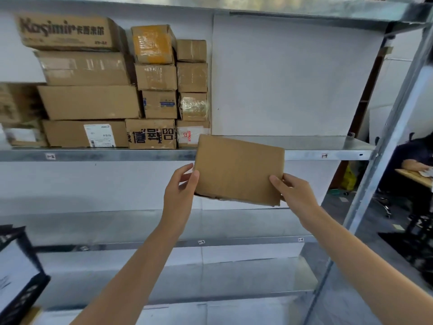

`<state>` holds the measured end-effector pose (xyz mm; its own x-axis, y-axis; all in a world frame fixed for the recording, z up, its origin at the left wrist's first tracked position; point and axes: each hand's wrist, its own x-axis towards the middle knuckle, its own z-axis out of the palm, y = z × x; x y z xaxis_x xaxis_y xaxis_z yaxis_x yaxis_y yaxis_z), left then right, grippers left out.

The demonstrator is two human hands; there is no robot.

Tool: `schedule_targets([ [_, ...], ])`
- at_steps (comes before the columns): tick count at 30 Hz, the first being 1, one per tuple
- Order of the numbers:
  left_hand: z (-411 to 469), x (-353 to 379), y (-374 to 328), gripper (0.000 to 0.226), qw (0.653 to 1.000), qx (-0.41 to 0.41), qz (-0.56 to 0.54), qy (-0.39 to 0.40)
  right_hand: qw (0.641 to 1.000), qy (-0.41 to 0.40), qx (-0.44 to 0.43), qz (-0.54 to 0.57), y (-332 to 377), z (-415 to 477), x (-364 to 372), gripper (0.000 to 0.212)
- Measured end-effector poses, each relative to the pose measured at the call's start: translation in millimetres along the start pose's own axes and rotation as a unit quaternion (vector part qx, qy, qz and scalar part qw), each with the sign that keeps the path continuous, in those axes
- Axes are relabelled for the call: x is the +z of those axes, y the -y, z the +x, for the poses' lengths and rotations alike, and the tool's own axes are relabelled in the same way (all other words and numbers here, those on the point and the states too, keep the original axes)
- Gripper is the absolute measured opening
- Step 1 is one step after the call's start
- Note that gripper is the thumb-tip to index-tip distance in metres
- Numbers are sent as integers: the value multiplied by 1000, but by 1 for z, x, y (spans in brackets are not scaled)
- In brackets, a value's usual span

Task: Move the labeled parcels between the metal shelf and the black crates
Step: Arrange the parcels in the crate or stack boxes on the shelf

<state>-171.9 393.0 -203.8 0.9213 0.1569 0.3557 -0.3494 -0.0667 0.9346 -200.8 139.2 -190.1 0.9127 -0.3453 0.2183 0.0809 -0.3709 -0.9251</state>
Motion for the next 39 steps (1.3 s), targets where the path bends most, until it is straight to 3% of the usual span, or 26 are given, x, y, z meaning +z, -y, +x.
schedule_targets([
  [2, 2, -11, -5, 23, 1000, 25, 15, 6, 1000, -4, -28, -12, 9, -1, 3, 32],
  [5, 3, -25, -11, 18, 999, 41, 5, -1, 998, -17, -61, 16, 22, 1, 10, 11],
  [7, 1, -36, -11, 16, 999, 44, -17, -5, 997, -30, -65, 13, 26, 0, 15, 26],
  [10, -8, -52, -4, 19, 998, 44, -20, -27, 997, -9, -45, 66, 21, -8, 26, 22],
  [14, -22, -67, 12, 22, 994, 11, 72, -80, 995, 47, 11, 87, -1, -25, 52, 10],
  [16, -25, -73, 17, 23, 994, 7, 77, -81, 994, 57, 20, 87, -6, -25, 59, 16],
  [19, -20, -80, 12, 22, 996, -9, 35, -86, 991, 57, 22, 122, 8, -22, 56, 43],
  [25, -17, -85, 9, 25, 993, -64, -63, -76, 985, 43, -7, 165, 24, -17, 46, 31],
  [31, -40, -88, 51, 31, 987, -122, -68, -82, 980, 61, 92, 166, -22, -44, 61, 61],
  [39, -45, -98, 50, 62, 986, -133, -89, -55, 969, 117, 107, 188, -33, -47, 77, 60],
])
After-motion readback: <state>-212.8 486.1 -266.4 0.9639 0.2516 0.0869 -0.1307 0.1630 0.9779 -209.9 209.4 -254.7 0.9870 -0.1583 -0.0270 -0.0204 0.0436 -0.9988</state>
